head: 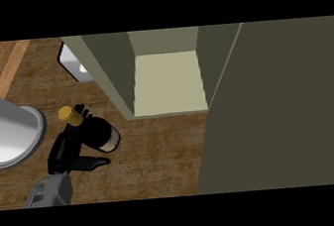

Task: Pick up the wine, place it into the cabinet and close the cabinet

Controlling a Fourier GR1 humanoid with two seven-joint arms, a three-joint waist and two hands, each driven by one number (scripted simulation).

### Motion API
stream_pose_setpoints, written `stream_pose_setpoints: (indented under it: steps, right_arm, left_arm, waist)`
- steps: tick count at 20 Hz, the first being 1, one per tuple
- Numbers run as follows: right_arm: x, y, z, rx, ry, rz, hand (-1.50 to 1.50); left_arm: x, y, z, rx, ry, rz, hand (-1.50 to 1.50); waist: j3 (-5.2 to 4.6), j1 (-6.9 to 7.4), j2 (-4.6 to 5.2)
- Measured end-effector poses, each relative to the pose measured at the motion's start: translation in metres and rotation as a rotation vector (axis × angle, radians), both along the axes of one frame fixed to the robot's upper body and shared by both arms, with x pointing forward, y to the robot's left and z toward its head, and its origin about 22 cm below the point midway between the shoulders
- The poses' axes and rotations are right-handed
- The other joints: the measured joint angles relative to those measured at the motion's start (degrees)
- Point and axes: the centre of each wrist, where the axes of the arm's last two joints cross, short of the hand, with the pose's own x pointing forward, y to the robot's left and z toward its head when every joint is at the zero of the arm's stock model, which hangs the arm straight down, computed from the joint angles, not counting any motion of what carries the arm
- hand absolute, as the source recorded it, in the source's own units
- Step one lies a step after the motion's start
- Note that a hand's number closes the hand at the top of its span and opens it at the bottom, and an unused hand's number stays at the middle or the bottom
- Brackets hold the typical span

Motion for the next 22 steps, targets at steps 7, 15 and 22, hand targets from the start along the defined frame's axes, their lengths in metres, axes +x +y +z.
stream_pose_setpoints:
  steps: [7, 15, 22]
  right_arm:
    - [0.000, -0.002, -0.001, -0.016, -0.012, -0.012, -1.50]
    - [-0.002, -0.004, -0.004, -0.037, -0.018, -0.024, -1.50]
    - [-0.004, -0.005, -0.008, -0.031, -0.019, -0.035, -1.50]
  left_arm:
    - [0.005, -0.001, -0.008, -0.017, -0.034, 0.000, -1.50]
    - [0.006, -0.010, -0.020, -0.059, -0.070, 0.018, 1.50]
    - [0.010, -0.006, -0.016, -0.002, -0.159, 0.035, 1.50]
  waist:
    - [0.01, 0.03, 0.03]
    - [0.07, 0.03, 0.02]
    - [0.14, 0.15, -0.07]
